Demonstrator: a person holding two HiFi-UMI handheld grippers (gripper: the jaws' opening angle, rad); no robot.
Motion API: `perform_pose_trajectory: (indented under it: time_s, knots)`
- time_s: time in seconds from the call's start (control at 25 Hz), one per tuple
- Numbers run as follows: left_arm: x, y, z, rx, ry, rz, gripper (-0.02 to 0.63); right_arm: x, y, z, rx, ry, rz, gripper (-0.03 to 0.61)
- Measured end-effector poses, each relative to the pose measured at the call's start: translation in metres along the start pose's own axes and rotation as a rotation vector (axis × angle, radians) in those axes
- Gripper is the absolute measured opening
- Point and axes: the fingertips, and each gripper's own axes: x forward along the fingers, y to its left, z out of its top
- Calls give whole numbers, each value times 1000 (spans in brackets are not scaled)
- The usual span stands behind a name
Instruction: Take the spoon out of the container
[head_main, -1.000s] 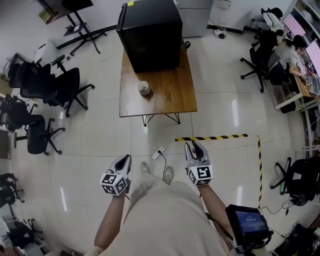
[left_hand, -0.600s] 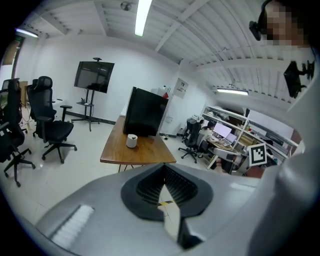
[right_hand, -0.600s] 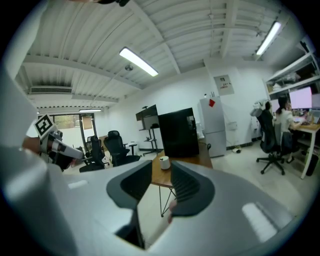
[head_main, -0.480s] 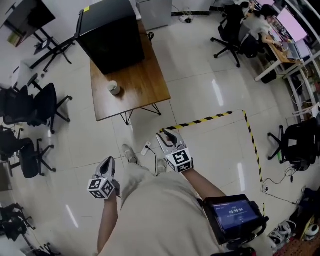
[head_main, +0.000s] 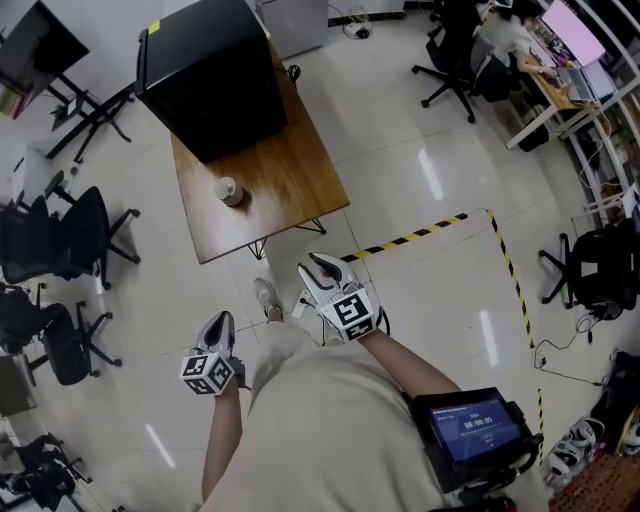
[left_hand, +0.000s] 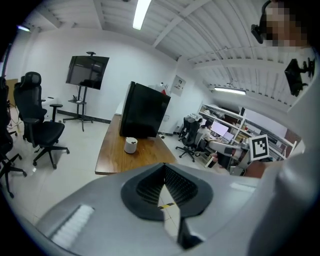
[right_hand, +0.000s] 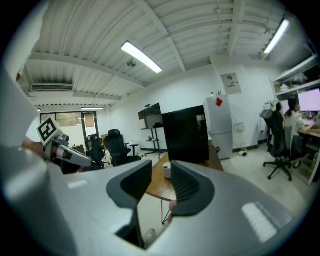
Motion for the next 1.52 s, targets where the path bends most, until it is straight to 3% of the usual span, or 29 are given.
perform_pose_trajectory:
  time_s: [0.56, 0.88, 1.04, 1.2, 1.52]
  knots:
    - [95, 82, 94, 96, 134, -200, 5, 159, 1, 28, 26, 140, -73, 120]
    - [122, 139, 125, 71, 127, -227, 5, 223, 0, 23, 48, 217, -137, 120]
    - [125, 162, 135, 97, 141, -245, 4, 247, 3, 19, 60, 241, -165, 120]
    - [137, 179, 150, 121, 137, -265, 4, 268, -1, 19, 65, 259, -186, 120]
    - [144, 192, 148, 83, 168, -281, 3, 282, 4, -1, 62, 348, -204, 120]
